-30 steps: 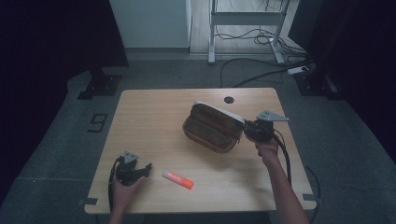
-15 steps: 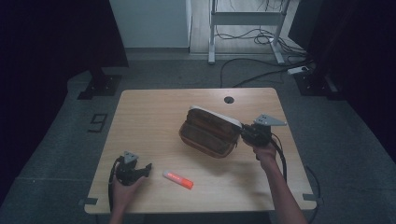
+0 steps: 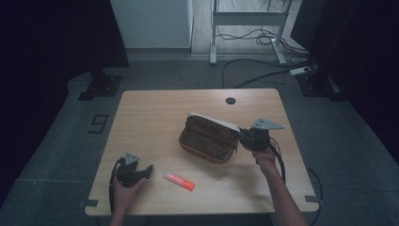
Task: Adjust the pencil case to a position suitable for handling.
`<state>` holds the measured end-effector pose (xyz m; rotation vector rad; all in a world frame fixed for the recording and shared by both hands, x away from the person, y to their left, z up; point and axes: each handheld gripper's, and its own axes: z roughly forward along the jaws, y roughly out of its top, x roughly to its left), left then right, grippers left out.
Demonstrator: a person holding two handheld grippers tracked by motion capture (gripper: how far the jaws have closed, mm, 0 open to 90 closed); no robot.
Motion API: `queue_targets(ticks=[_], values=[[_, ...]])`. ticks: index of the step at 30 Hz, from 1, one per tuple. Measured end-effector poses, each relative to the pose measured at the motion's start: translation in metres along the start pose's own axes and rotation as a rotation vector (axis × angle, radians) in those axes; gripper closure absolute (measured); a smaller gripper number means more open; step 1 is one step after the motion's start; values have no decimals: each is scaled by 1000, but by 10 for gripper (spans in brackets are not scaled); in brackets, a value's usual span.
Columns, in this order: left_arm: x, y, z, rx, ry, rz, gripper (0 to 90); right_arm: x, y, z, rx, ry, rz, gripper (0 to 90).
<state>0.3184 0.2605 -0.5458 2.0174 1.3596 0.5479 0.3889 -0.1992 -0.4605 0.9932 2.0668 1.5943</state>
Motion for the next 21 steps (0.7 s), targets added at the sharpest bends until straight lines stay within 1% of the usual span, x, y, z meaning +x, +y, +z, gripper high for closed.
queue_targets(ticks=[4,13,14,17,19,21], values=[[0,0,0,0,0,0,276,1,-5,2,12,1,6,804],[0,0,0,0,0,0,276,6,-8,7,28,15,5,803],[0,0,0,0,0,0,276,5,-9,8,29,13,-4,803],[0,0,0,0,0,0,276,5,-13,10,47,9,-10,801],[0,0,0,0,0,0,276,4,-17,11,65,8,-3,800],[0,0,0,0,0,0,276,2,-20,11,64,15,4,800]])
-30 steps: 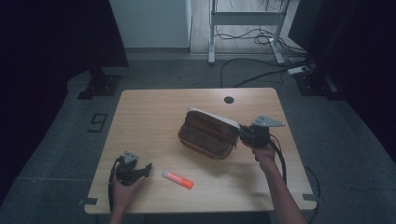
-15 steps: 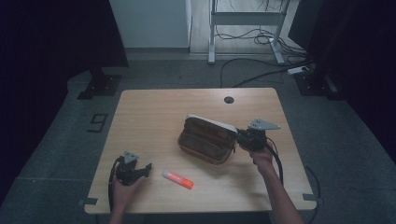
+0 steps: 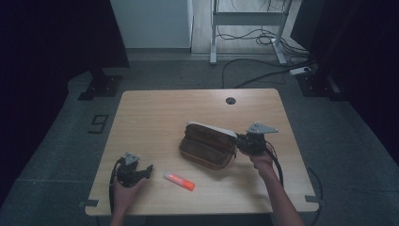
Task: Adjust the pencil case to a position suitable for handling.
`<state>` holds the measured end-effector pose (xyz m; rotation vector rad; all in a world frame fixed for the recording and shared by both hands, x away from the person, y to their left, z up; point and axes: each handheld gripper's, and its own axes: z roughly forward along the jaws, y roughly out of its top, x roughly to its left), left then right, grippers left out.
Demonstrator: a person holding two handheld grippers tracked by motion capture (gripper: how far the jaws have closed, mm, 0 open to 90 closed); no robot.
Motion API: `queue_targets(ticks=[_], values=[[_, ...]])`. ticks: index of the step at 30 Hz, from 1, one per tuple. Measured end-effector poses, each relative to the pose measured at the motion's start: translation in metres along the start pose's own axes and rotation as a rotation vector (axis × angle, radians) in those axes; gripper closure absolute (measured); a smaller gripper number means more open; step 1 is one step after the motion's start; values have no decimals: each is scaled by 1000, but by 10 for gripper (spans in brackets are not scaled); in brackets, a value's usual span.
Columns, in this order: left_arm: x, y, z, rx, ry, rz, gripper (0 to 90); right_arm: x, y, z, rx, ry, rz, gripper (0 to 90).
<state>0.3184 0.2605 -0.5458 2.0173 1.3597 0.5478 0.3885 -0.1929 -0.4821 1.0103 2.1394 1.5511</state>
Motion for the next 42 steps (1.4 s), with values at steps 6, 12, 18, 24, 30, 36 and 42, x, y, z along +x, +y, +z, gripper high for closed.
queue_targets(ticks=[6,12,18,24,30,36,42], values=[[0,0,0,0,0,1,276,0,-2,0,37,-29,-36,785],[0,0,0,0,0,0,276,-1,-6,3,119,-90,-79,756],[0,0,0,0,0,0,276,-4,-11,7,173,-119,-80,731],[0,0,0,0,0,0,276,-3,-12,7,196,-133,-89,711],[0,0,0,0,0,1,276,-1,-11,5,194,-150,-107,517],[0,0,0,0,0,1,276,-1,-14,-5,108,-175,-61,384],[0,0,0,0,0,1,276,2,-15,-18,51,-203,-27,333]])
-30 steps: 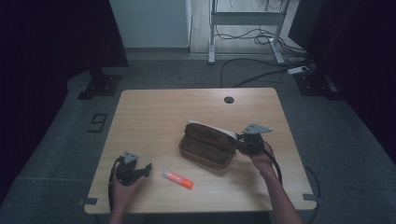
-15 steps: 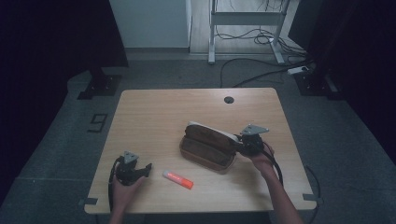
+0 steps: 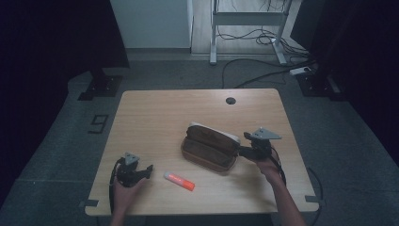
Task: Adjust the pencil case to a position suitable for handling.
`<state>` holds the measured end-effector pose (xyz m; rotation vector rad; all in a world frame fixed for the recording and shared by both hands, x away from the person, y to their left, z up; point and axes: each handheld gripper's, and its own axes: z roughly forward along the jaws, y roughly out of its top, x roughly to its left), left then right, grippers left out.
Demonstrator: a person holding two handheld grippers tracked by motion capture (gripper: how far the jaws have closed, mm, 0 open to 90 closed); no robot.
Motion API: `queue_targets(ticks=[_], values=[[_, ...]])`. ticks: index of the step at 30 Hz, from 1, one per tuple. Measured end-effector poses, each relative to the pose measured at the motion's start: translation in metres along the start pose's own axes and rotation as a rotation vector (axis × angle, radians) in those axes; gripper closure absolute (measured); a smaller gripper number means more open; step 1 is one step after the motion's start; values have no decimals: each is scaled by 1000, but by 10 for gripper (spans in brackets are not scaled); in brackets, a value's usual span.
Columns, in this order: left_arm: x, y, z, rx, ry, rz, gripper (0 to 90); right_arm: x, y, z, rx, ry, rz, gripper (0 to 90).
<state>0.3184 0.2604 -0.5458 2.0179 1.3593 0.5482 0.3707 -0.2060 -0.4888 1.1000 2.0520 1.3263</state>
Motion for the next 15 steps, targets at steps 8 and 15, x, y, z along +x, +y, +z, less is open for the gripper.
queue_targets(ticks=[8,15], values=[[0,0,0,0,0,0,276,7,-3,-17,-58,28,21,327],[0,0,0,0,1,0,277,16,-7,-21,-50,48,22,327]])
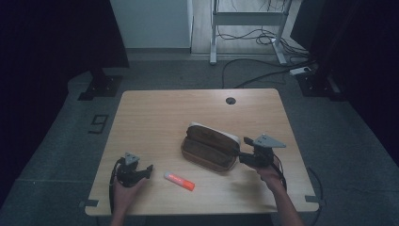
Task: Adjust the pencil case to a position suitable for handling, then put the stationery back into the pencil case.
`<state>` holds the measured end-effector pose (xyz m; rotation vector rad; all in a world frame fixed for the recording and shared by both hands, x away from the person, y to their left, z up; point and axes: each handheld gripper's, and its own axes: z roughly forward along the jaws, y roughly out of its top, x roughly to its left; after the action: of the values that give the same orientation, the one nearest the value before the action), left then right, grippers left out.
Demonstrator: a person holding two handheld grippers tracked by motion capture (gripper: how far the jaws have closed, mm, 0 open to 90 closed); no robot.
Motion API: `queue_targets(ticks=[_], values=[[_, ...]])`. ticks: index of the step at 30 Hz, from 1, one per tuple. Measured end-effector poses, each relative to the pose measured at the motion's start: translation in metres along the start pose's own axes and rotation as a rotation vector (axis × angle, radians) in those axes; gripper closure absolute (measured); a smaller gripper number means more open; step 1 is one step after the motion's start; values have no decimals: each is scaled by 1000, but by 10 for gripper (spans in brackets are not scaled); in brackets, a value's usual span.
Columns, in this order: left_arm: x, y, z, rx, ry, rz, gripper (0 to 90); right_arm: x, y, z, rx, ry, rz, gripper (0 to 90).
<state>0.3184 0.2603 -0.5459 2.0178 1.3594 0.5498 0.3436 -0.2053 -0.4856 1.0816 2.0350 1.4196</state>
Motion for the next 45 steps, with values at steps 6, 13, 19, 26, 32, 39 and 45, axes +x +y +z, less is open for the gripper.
queue_targets(ticks=[6,13,19,26,32,39,45], values=[[0,0,0,0,-1,0,276,11,-2,-2,0,18,-9,327],[0,0,0,0,0,0,277,25,-2,2,5,53,-27,327],[0,0,0,0,-1,2,277,36,-2,7,15,87,-39,328],[0,0,0,-1,-1,2,277,47,-3,13,28,120,-49,347],[0,0,0,-1,-1,2,277,58,-4,21,52,170,-47,363],[0,0,0,-1,-1,2,277,75,-3,27,63,231,-48,367],[0,0,0,-1,-1,2,277,85,-6,36,87,245,-63,368]])
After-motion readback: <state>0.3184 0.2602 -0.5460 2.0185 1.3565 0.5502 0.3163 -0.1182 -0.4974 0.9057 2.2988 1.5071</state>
